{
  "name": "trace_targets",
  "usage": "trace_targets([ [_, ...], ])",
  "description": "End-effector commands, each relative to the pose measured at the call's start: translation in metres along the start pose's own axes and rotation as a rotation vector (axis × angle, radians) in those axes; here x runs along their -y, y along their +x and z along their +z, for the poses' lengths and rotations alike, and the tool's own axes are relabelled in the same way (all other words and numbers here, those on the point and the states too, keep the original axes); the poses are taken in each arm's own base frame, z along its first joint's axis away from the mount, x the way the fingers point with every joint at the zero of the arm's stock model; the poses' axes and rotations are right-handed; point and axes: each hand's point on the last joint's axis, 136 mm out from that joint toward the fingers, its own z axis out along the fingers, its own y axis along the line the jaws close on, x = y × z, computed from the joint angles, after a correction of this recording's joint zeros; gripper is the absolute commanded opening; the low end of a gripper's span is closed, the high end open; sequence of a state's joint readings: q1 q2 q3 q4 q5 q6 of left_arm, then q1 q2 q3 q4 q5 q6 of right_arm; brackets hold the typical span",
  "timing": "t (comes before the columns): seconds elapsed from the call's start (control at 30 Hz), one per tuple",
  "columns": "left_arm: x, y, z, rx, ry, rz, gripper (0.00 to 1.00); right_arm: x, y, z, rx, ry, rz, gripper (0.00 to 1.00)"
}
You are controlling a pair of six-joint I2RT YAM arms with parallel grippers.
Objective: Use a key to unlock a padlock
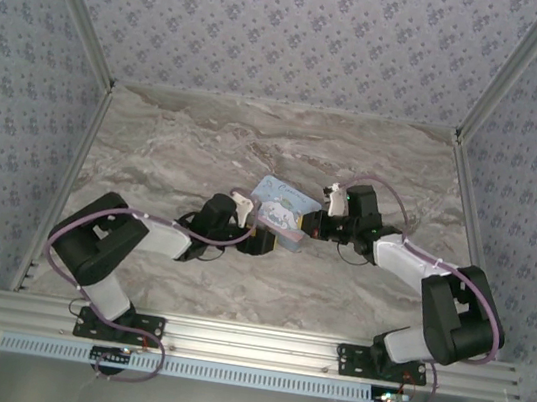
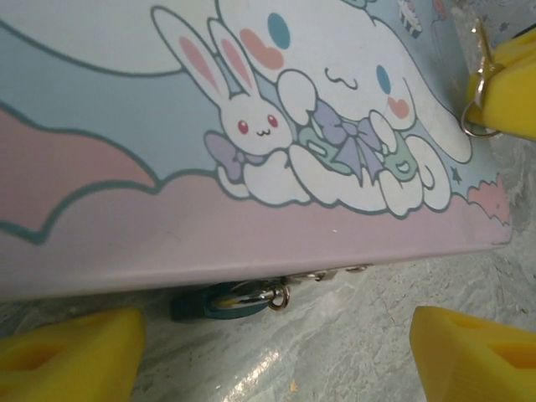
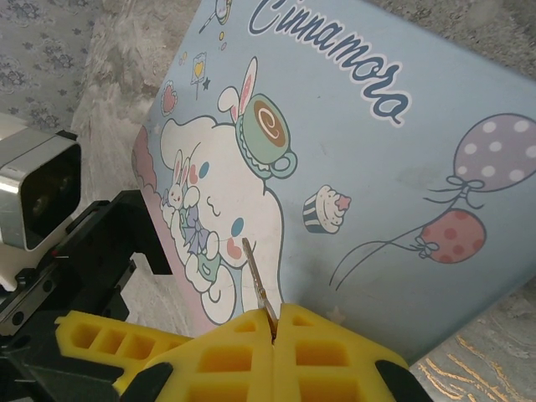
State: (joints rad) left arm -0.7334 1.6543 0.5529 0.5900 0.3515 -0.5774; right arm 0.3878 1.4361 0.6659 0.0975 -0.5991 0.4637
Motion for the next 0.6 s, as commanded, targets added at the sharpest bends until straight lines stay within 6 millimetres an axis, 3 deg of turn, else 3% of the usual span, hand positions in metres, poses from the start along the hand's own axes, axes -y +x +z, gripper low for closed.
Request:
trace_targets([
  [0.0,0.013,-0.014,0.007,0.038,0.041,0.027,0.81,0.011,0.008,-0.001,-0.039,0.051,0.017,0.0],
  [0.23,0.015,-0.002,0.022,0.021,0.053,0.01,0.74,0.014,0.009,-0.001,-0.041,0.064,0.02,0.0],
  [0.57,0.013,0.002,0.026,0.046,0.014,0.012,0.61,0.014,0.01,-0.002,-0.046,0.063,0.014,0.0],
])
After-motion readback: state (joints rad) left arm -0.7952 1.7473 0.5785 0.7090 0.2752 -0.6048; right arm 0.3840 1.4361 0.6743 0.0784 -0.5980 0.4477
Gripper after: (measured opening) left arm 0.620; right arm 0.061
